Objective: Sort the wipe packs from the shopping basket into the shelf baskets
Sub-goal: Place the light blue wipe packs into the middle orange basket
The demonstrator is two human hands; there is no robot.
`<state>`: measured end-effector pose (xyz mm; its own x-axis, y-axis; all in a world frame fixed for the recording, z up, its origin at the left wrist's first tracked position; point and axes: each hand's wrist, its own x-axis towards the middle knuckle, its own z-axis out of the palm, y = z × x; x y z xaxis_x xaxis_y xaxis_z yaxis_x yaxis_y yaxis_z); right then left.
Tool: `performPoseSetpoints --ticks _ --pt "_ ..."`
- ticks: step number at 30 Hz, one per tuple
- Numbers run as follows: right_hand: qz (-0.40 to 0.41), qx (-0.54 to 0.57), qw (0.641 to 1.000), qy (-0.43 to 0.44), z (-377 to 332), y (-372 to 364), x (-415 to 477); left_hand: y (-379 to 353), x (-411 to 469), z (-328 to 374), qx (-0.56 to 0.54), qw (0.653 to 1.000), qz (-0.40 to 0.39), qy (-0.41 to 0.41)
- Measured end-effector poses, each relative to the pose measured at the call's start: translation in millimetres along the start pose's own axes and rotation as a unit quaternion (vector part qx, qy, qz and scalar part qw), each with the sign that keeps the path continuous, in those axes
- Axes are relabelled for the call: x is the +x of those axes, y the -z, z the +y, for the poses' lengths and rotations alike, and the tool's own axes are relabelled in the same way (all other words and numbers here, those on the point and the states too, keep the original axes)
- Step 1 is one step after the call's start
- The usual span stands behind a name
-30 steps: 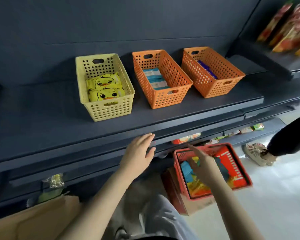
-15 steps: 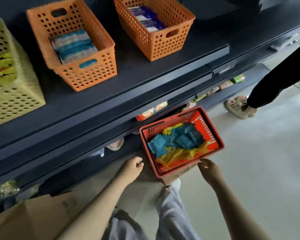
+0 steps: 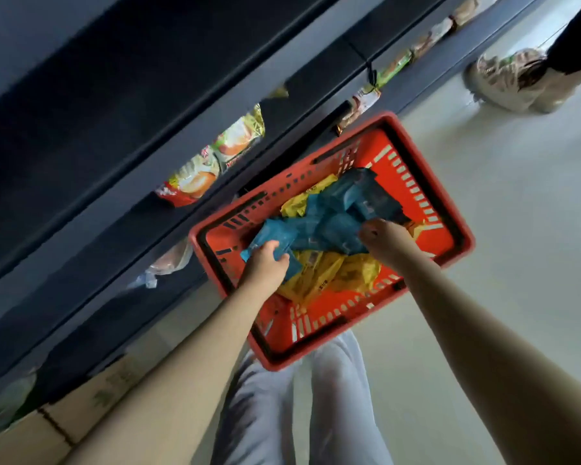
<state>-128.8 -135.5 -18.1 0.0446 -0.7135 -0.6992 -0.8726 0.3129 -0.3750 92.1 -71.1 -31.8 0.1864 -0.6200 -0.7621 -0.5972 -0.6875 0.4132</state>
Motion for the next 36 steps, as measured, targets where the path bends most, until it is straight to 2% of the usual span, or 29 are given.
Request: performPoseSetpoints --ticks 3,8,12,15,18,22,25,28,31,33,36 --pt "0.001 -0.014 1.000 -0.008 11 -25 32 -15 47 -18 0.030 0.999 0.003 0.041" --pt "0.058 -0.040 0.997 -0.026 23 -48 44 -23 79 -44 0.031 0.993 0.051 0.097" --pt "0.083 -0.060 0.995 -0.022 21 -53 40 -29 83 -46 0.070 0.987 0.104 0.101" --pt "0.108 -0.072 0.991 -0.039 16 -60 43 -37 83 -43 0.063 0.986 0.087 0.127" --pt "0.118 -0.063 0.989 -0.064 13 -60 50 -41 83 -41 -0.007 0.988 0.070 0.136" --pt "0.078 0.010 0.996 -0.049 11 -49 48 -38 70 -36 -0.022 0.993 0.088 0.080" --pt "0.094 0.083 0.992 -0.015 4 -30 24 -30 43 -24 -0.130 0.985 0.091 0.075" --pt "0.137 0.256 0.957 -0.001 -9 3 -25 -8 -8 -2 -0.266 0.956 0.115 0.050" --pt "0.105 0.416 0.903 0.017 -28 40 -87 28 -75 19 -0.353 0.926 0.133 0.015" --pt "0.088 0.456 0.885 0.033 -46 62 -127 54 -123 34 -0.412 0.901 0.134 -0.014" --pt "0.088 0.430 0.897 0.054 -81 91 -183 90 -194 52 -0.469 0.869 0.150 -0.038"
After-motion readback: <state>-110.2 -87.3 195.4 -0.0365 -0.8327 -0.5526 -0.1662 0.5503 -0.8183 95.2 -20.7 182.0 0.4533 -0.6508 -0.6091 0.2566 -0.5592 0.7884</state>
